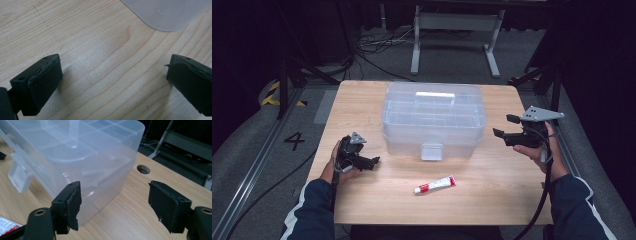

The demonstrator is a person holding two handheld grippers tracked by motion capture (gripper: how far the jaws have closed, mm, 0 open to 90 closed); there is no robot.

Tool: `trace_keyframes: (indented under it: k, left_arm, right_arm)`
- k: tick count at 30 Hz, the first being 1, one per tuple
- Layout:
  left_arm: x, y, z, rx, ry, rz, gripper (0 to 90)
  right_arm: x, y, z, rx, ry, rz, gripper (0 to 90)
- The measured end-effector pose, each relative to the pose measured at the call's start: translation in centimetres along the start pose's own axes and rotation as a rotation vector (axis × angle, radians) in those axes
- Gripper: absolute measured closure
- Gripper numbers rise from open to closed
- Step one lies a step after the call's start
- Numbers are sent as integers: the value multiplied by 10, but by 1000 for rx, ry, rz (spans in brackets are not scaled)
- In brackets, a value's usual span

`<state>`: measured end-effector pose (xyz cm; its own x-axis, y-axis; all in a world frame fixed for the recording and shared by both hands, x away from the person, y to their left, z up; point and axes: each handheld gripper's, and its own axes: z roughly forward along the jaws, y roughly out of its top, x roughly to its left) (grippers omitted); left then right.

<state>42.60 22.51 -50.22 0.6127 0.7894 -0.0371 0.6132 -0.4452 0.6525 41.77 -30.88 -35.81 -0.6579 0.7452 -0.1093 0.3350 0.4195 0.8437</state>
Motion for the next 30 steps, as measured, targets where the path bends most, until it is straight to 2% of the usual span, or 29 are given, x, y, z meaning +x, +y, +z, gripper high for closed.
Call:
trace_keyframes:
  k: [5,8,13,20,29,30]
  left_arm:
    - [0,0,0,1,1,0,6]
    - [0,0,0,1,0,-1,6]
    - [0,0,0,1,0,-2,6]
    - [0,0,0,1,0,-1,5]
    - [0,0,0,1,0,-1,5]
    - [0,0,0,1,0,-2,6]
  right_arm:
    - [-1,14,-2,-20,-17,-15,268]
    - [-1,20,-2,-22,-16,-21,268]
    - [2,41,-2,-39,-6,-51,275]
    - [16,69,13,-18,31,-116,285]
    - [30,92,36,7,68,-139,316]
    - [33,97,44,9,79,-139,330]
